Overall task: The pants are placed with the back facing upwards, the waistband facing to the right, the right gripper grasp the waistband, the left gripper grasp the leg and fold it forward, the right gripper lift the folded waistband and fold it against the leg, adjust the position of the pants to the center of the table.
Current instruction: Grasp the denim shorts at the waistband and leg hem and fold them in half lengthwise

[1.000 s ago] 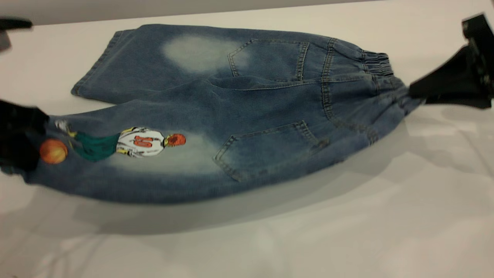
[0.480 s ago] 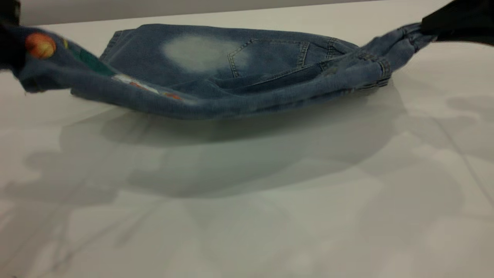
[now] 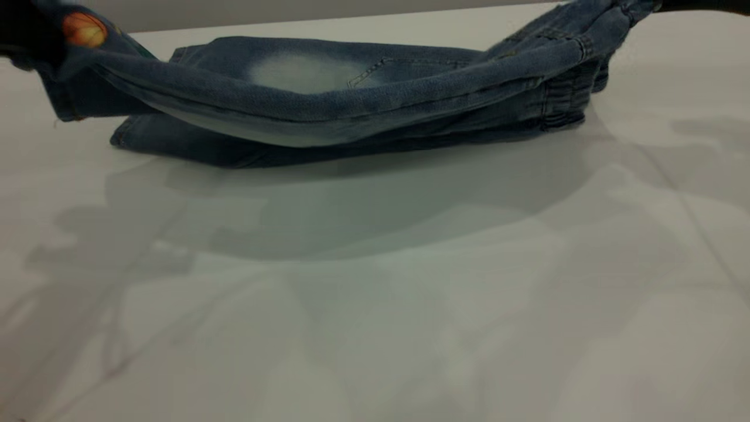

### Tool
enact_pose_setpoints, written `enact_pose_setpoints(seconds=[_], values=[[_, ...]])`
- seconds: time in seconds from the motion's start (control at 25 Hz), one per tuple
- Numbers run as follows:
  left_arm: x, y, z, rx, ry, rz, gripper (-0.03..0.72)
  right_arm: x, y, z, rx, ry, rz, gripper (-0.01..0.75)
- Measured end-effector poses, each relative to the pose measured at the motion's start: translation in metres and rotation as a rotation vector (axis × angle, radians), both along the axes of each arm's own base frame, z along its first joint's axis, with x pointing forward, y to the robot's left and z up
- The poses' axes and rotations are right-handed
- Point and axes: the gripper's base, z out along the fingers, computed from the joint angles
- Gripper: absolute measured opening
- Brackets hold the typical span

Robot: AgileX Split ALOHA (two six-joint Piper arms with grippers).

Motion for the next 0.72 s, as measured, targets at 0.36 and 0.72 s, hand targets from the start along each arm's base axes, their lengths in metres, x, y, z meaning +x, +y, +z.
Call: enact_pose_setpoints(seconds=[0.36,0.72], values=[[0.053,-0.010,-0.006,-0.003,-0.020,-0.001,0.096,0.018,-0.006,-0.016,-0.010,0.034,-0.041,0.027],[0.104,-0.020,-0.021,0.031,-0.020,-0.041,0.096,0.043,-0.012,-0.022,-0.042,-0.012,-0.026,0.027]])
